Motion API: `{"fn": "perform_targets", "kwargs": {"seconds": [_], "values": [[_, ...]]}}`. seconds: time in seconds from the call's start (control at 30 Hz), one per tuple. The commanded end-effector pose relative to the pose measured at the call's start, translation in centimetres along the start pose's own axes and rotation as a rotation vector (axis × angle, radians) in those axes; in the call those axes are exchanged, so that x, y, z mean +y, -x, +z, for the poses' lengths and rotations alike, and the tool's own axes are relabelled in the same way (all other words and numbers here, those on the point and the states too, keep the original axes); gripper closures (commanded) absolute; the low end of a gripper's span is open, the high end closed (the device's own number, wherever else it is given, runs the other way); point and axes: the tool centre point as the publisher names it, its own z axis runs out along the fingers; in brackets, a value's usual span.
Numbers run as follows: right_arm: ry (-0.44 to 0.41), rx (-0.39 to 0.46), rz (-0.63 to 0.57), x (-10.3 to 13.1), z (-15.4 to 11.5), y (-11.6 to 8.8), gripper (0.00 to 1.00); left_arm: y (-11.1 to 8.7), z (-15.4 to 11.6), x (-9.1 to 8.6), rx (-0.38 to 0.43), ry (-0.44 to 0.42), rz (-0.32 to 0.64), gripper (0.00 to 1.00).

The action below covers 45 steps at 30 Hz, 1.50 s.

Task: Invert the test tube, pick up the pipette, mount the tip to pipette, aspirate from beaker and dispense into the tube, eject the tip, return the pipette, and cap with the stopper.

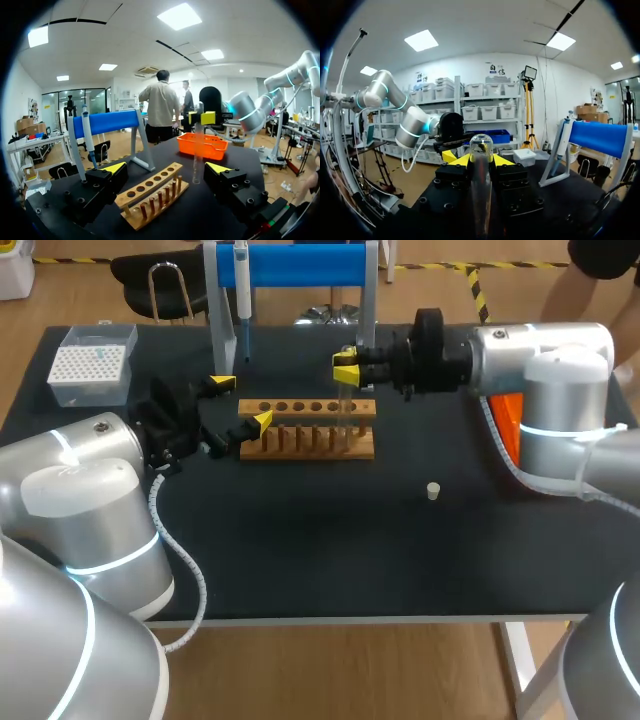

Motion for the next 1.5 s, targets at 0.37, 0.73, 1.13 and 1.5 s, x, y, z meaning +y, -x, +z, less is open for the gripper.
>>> {"fn": "perform_targets", "kwargs": {"seconds": [0.37,0.73,1.13,1.5], "values": [[-0.152,-0.078,1.129,0.2,0.5,4.2,1.00,-0.1,0.0,0.1,-0.005,-0.005,0.001,0.00],[-0.120,-0.035,1.562,1.5,0.5,5.2,1.00,-0.1,0.0,0.1,-0.005,-0.005,0.001,0.00],[-0.065,0.012,1.709,0.9,0.5,4.0,1.00,-0.1,0.0,0.1,-0.005,-0.005,0.001,0.00],[-0.027,0.035,1.777,0.1,0.4,3.6,1.00,-0.1,0.0,0.1,-0.005,-0.005,0.001,0.00]]}}
